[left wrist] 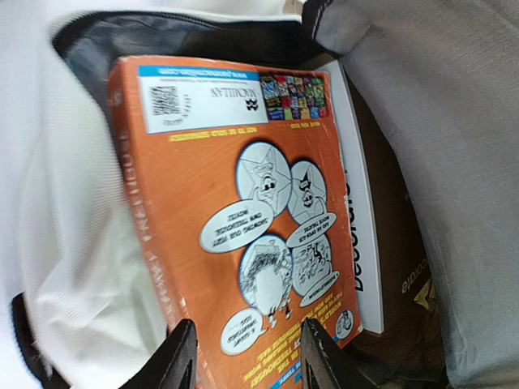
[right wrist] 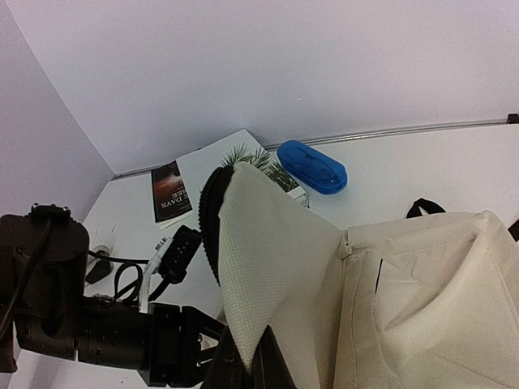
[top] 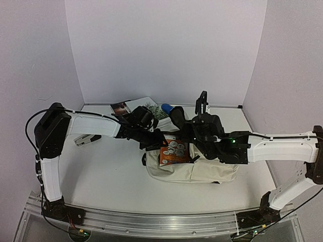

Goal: Pack the student bag
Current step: Place the book in the student bag.

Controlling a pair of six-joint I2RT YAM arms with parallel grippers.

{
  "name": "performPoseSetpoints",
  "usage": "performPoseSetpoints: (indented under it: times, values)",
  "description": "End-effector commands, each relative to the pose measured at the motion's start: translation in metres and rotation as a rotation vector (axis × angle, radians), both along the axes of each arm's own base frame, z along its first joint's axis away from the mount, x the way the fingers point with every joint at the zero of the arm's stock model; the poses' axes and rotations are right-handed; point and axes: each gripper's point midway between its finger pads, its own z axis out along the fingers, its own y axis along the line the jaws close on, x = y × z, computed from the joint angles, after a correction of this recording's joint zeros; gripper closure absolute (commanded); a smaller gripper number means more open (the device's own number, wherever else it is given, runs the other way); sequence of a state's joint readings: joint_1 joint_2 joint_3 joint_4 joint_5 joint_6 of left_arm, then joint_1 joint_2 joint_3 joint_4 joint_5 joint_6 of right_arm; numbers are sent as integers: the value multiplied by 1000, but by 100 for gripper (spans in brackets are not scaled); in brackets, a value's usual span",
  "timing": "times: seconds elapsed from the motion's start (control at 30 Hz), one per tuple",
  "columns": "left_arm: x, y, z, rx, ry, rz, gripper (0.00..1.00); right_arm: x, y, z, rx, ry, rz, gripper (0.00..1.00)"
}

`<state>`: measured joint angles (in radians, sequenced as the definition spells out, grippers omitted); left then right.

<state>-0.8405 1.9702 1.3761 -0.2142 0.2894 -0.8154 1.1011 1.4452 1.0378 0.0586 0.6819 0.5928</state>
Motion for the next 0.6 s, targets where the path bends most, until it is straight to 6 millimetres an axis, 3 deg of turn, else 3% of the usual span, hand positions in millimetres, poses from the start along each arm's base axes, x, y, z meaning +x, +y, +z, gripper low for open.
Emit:
performPoseSetpoints:
  times: [0.0,0.27,0.57]
  values:
    - [5,11,25,-6,-61,44,56,4,6,33,85,-53,-8,100]
    - [1,-7,15,-42,11,-12,56,3,4,34,92,-52,-6,100]
    - [1,-5,5,-19,22,-5,57,1,0,35,103,-52,-10,100]
